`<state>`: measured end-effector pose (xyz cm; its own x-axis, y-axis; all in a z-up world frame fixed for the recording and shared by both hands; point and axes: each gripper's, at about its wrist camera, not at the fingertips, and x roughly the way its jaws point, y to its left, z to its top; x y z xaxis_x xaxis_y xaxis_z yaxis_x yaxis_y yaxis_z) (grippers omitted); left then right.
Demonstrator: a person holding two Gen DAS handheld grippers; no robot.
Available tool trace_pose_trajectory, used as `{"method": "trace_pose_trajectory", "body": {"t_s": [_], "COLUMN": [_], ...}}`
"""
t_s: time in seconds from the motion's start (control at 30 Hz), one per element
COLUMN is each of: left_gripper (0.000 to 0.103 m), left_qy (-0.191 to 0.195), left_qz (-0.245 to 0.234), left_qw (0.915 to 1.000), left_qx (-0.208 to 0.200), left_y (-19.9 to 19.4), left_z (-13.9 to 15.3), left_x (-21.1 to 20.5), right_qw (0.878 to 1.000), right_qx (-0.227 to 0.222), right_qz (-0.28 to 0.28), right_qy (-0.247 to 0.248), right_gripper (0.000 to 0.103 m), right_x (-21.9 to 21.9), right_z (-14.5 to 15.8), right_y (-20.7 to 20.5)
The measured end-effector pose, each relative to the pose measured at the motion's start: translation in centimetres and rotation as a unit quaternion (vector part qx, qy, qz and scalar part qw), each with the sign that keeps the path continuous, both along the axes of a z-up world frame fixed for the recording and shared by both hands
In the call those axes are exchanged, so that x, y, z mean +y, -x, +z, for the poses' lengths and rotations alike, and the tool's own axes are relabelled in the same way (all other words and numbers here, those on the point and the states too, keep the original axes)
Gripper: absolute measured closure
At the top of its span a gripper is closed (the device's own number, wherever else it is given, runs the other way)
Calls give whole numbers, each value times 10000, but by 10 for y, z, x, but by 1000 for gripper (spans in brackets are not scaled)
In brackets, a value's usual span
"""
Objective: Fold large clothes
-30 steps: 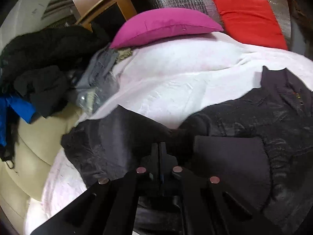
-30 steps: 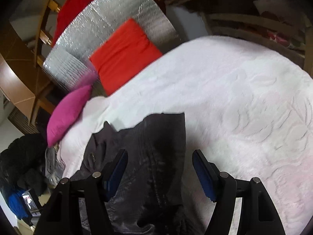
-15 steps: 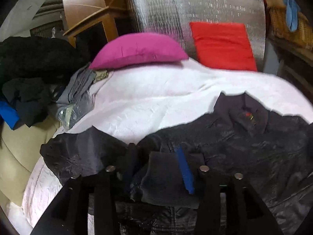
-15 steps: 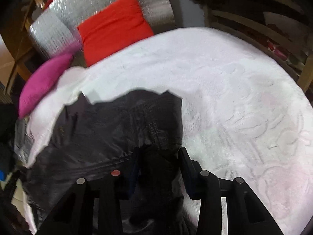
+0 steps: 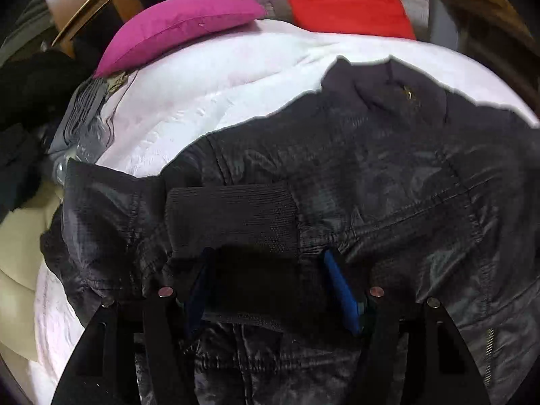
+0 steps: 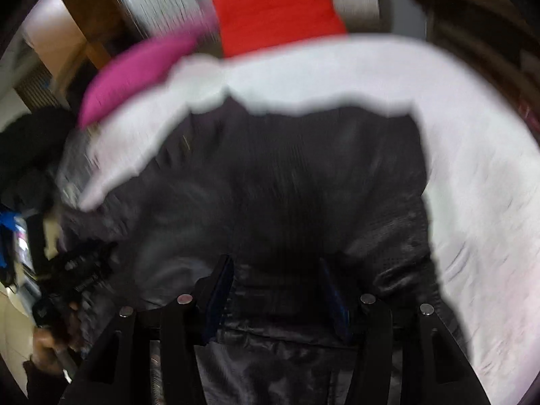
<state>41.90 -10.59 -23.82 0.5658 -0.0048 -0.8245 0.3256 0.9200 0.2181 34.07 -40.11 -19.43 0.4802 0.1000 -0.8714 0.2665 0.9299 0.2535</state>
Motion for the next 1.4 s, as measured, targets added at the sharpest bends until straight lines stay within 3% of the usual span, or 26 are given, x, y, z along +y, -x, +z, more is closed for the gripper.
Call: {"method": "trace_pose_trajectory", "body": {"t_s": [0.1, 0.2, 0.3, 0.33, 0.47, 0.53, 0.67, 0.77, 0.87, 0.93, 1.03, 1.1, 1.2, 1.27, 1.4], "left_gripper": [37, 37, 37, 37, 36, 36, 35, 35, 34, 34, 34, 34, 34, 35, 35], "left_qy": [262, 763, 992, 1038, 1340, 1473, 1728, 1801, 1759, 1856, 2219, 2531, 3032, 3251, 3643], "left_qz": [-73, -32, 64, 123, 555, 844, 1592, 2150, 2719, 3056, 3484, 3773, 3983, 4063, 4015], "left_qw": [9996, 9969, 9937, 9927, 9871, 9833, 9700, 9577, 9436, 9318, 9093, 8900, 8651, 8535, 8393], "left_qx": [-17, -202, -516, -595, -683, -652, -626, -641, -685, -620, -500, -397, -319, -294, -410], "left_y": [7, 15, 23, 24, 20, 9, -2, -11, -19, -22, -24, -25, -29, -30, -37], "left_z": [16, 41, 61, 66, 77, 78, 80, 78, 72, 65, 48, 35, 16, 6, -4], "left_x": [5, 24, 44, 51, 91, 118, 181, 228, 278, 310, 355, 382, 412, 420, 427], "right_qw": [9998, 9991, 9975, 9980, 9994, 9995, 9978, 9972, 9992, 9990, 9990, 9989, 9990, 9991, 9992], "right_qx": [66, -337, -665, -589, 231, 109, -523, -605, -90, -108, -214, -174, -102, -84, -45], "right_qz": [47, 11, 143, 212, 249, 255, 349, 440, 400, 408, 363, 330, 299, 305, 348], "right_qy": [167, -256, -170, -118, -50, 132, -199, 15, 30, 108, -167, -273, -317, -297, -201], "right_gripper": [47, 47, 47, 47, 47, 47, 47, 47, 47, 47, 47, 47, 47, 47, 47], "right_x": [5, 7, 19, 24, 33, 39, 47, 56, 57, 61, 57, 55, 53, 53, 53], "right_z": [-2, 13, 26, 23, -13, -8, 13, 14, -10, -9, -1, -1, -10, -7, -10], "right_y": [0, 2, 1, -3, -13, -15, -5, -4, -13, -15, -12, -13, -16, -16, -16]}}
